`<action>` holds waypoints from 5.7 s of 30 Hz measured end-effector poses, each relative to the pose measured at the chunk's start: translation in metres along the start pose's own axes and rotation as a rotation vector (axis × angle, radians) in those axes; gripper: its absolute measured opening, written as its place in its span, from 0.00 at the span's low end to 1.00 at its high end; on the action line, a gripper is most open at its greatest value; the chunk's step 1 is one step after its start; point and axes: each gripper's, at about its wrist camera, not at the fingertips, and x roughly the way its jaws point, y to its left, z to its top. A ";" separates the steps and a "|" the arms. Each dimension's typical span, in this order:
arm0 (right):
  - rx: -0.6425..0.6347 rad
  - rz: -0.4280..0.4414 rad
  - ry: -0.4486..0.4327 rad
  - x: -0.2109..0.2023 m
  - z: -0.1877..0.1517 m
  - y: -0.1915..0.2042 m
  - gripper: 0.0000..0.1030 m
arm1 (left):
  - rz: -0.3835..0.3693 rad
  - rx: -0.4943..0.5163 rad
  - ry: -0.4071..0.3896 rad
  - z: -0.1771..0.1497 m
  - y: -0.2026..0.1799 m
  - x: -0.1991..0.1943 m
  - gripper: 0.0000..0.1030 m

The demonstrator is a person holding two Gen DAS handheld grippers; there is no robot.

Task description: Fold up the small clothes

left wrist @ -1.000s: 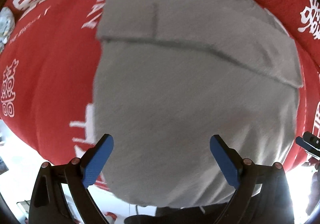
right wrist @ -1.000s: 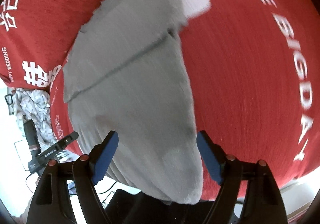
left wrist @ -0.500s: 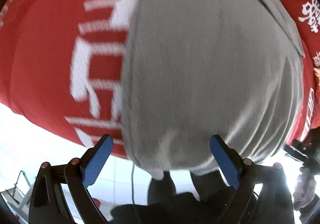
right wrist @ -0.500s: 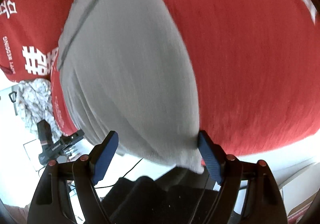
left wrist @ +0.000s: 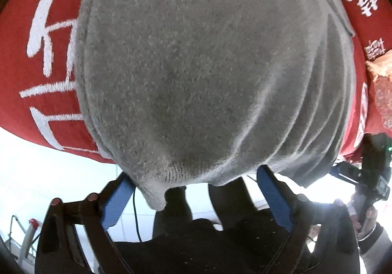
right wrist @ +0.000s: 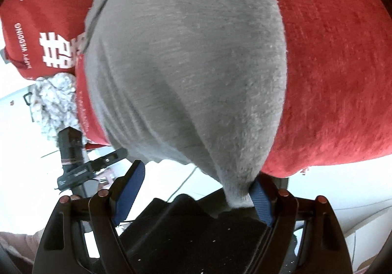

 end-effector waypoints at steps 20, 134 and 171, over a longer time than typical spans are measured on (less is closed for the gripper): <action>0.095 0.368 -0.221 -0.072 0.038 0.051 0.11 | -0.206 0.025 -0.188 0.051 0.003 -0.114 0.09; -0.161 -0.561 -0.358 -0.070 0.321 0.129 0.07 | 0.189 0.192 -0.232 0.357 -0.042 -0.100 0.72; 0.069 -0.425 -0.498 -0.131 0.291 0.097 0.46 | 0.200 0.065 -0.334 0.328 0.033 -0.148 0.57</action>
